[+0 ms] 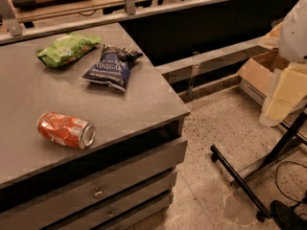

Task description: Place coke can upright

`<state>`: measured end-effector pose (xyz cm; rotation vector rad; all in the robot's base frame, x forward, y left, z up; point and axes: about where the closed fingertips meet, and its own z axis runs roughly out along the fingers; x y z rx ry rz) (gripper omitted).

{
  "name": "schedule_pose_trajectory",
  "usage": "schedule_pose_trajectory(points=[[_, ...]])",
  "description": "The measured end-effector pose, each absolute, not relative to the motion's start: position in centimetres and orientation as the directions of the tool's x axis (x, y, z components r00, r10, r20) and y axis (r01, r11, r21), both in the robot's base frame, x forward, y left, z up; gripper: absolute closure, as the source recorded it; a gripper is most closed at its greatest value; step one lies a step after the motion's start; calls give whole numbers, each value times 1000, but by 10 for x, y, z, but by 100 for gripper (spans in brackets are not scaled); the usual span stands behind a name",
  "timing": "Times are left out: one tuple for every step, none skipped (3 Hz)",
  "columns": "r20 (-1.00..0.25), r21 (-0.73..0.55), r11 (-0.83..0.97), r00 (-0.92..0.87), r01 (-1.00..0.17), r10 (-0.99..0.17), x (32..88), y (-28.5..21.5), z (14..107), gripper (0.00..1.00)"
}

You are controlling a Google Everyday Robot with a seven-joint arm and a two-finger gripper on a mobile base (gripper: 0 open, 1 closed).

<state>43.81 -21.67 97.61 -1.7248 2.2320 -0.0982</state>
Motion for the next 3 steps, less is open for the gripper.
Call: schedule_pose_trajectory(points=[[-214, -249, 265, -214, -931, -953, 443, -212, 977, 0], [-243, -240, 217, -158, -946, -957, 464, -183, 972, 0], [-257, -197, 122, -69, -973, -964, 488, -131, 957, 0]])
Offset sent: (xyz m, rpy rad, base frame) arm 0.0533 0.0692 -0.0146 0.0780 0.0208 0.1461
